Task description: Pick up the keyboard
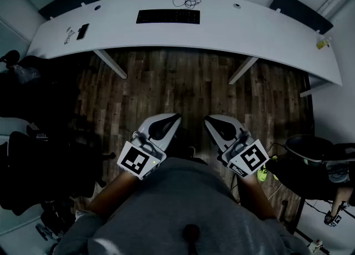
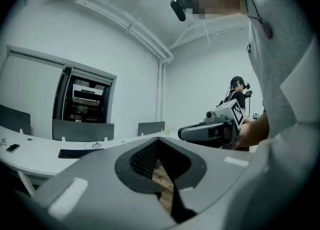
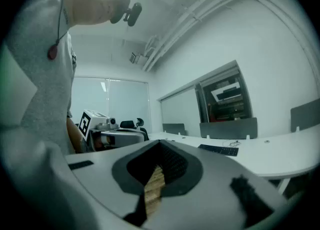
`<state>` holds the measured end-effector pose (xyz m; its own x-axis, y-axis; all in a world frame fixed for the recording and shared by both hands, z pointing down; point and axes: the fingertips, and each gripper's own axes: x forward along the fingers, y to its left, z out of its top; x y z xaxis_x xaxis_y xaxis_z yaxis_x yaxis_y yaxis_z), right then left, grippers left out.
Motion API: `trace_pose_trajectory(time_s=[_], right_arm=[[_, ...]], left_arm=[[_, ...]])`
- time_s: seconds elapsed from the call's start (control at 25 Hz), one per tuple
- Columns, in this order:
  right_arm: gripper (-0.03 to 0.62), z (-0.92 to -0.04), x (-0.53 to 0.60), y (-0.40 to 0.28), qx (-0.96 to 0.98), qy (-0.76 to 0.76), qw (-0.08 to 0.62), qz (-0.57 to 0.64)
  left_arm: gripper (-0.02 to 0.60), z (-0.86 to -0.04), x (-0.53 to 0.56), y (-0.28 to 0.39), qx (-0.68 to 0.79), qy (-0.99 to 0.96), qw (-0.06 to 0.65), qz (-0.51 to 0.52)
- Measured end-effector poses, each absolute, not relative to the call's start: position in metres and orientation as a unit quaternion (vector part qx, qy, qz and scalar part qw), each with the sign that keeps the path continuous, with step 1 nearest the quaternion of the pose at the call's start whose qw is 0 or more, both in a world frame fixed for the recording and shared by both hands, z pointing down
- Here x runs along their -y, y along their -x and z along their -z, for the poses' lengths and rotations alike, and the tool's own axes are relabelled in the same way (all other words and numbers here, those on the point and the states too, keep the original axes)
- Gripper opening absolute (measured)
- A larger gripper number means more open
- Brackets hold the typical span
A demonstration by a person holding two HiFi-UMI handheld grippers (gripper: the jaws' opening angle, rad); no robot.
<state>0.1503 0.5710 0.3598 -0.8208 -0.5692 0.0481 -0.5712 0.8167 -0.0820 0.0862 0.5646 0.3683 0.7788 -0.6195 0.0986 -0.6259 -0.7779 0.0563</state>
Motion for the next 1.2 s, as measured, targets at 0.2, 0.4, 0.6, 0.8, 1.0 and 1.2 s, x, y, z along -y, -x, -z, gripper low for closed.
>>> trace_pose_trajectory(time_s=[0.2,0.4,0.6,0.8,1.0,1.2], right_arm=[[0.014,-0.359,-0.576,-0.155,0.953,-0.299,0.01,-0.052],[0.014,-0.358,-0.574,-0.156,0.951,-0.304,0.004,-0.06],[0.014,-0.36,-0.554,-0.161,0.946,-0.315,0.006,-0.073],[0.014,-0.364,-0.522,-0.156,0.944,-0.319,0.017,-0.075],[0.014,-0.359,-0.474,-0.136,0.943,-0.323,0.032,-0.076],[0.014,-0.353,-0.417,-0.116,0.938,-0.334,0.05,-0.082]], left_arm=[[0.005,-0.368,-0.569,-0.089,0.335,-0.94,0.046,-0.045],[0.005,-0.367,-0.563,-0.083,0.342,-0.938,0.032,-0.047],[0.005,-0.37,-0.544,-0.072,0.356,-0.933,0.033,-0.047],[0.005,-0.375,-0.509,-0.054,0.37,-0.927,0.037,-0.044],[0.005,-0.371,-0.457,-0.028,0.379,-0.923,0.041,-0.042],[0.005,-0.367,-0.4,-0.004,0.377,-0.924,0.049,-0.032]])
